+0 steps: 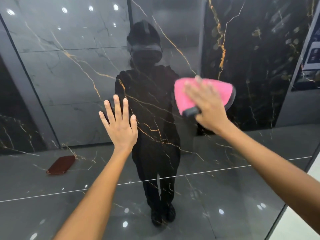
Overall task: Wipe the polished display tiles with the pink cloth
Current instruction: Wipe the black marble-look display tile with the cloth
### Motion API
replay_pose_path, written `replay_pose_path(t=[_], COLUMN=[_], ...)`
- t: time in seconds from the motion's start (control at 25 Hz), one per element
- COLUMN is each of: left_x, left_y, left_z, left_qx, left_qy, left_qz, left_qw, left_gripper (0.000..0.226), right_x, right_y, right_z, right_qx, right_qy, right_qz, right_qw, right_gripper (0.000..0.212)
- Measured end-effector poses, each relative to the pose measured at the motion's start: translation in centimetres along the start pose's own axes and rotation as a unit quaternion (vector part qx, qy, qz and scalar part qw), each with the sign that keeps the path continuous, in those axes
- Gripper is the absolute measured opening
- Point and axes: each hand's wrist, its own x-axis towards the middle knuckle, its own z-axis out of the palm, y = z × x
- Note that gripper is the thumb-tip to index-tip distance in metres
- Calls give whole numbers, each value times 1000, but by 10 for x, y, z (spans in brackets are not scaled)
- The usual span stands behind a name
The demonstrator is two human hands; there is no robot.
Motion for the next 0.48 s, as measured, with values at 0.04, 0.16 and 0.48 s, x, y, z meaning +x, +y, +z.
replay_pose_path(t=[0.04, 0.16, 0.48], left_x=[0, -1, 0], left_y=[0, -1, -1], left_z=[0, 1, 2], left_qx=[1, 8, 6], left_qy=[1, 2, 2], left_qz=[2, 10, 11], left_qw=[1000, 1000, 1000], left_gripper=[57, 59, 58], right_x=[18, -21, -40], right_y=[-9, -60, -37], right_z=[-3, 35, 31], right_qx=[46, 26, -9], right_qy=[48, -6, -2], right_qz=[100, -2, -56], right_qw=[993, 1000, 998], right_gripper=[77, 90, 84])
